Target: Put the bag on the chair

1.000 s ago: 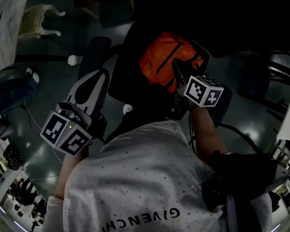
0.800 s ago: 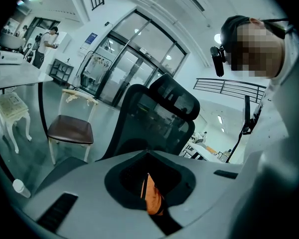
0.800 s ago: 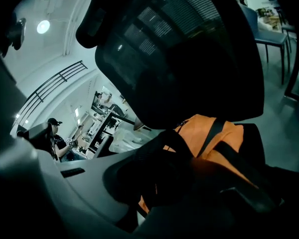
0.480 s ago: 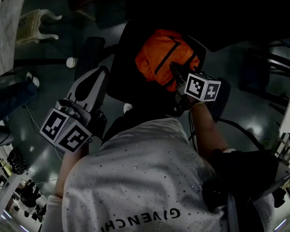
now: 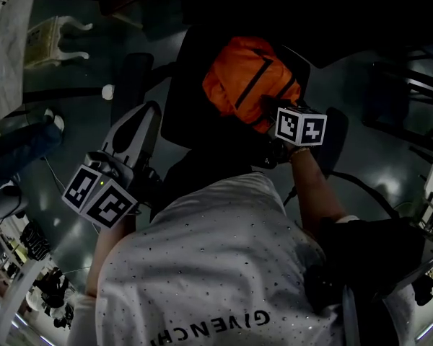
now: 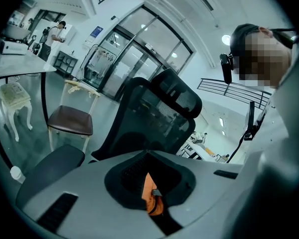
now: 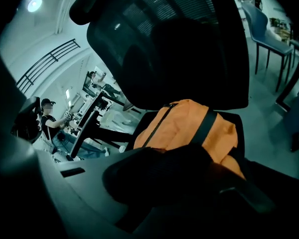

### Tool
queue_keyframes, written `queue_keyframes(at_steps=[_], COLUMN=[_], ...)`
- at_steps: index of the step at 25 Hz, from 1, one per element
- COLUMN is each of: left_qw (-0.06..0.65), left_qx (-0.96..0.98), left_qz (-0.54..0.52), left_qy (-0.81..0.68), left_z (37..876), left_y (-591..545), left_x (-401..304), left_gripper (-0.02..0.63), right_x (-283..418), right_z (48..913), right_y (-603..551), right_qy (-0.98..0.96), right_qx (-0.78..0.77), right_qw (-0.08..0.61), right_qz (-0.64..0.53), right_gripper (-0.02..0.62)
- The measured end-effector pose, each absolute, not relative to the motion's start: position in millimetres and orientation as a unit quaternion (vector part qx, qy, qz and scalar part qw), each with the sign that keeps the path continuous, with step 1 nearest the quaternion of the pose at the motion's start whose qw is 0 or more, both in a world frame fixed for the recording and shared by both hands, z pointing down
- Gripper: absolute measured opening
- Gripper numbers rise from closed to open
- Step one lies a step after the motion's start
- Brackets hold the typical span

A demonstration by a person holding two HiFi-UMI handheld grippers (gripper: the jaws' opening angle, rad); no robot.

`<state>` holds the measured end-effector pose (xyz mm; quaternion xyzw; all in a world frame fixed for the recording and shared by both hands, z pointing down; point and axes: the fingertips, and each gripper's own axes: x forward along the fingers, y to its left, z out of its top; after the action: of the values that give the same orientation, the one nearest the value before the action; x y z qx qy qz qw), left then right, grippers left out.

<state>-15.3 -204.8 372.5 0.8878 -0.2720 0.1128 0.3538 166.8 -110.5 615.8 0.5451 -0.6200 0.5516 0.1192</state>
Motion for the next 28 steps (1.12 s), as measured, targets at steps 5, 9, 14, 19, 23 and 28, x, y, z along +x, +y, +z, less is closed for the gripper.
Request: queue_keyframes(at_steps=[5,9,14,19,23,28], left_qw=[0.363,0.377,0.392,0.391,0.391,0.381], left_qx=[0.882,0.876,0.87,0.869,0.869,0.876], left_qz=[0.121,0.128,0.134,0.149,0.155,0.15], left_qy=[-0.274,-0.272,-0.265,-0.264,-0.261,-0.254], left_z=[385,399,401,405,409,402], left_y=[-204,-202,-201,-205,-209,-204], left_x=[-15,-14,-11,-11,-6,-3], left_gripper=[0.0,0.0,0.0,0.0,0.0,0.0], right_x=[167,164,165,164,164,169], right_z=[625,643,655,665,668,671], right_y=[-105,-99,-91,-89,-86,-80], right_qy=[-0.626,-0.625,-0.621,-0.608,-0.585,-0.576], right_qx=[0.542,0.54,0.543,0.545,0.549,0.547], right_qw=[0.139,0.166,0.176,0.165,0.133,0.133], right_qz=[0.544,0.539,0.537,0.553,0.582,0.593], right_gripper=[0.0,-0.002,-0.002,-0.002,0.0,0.0])
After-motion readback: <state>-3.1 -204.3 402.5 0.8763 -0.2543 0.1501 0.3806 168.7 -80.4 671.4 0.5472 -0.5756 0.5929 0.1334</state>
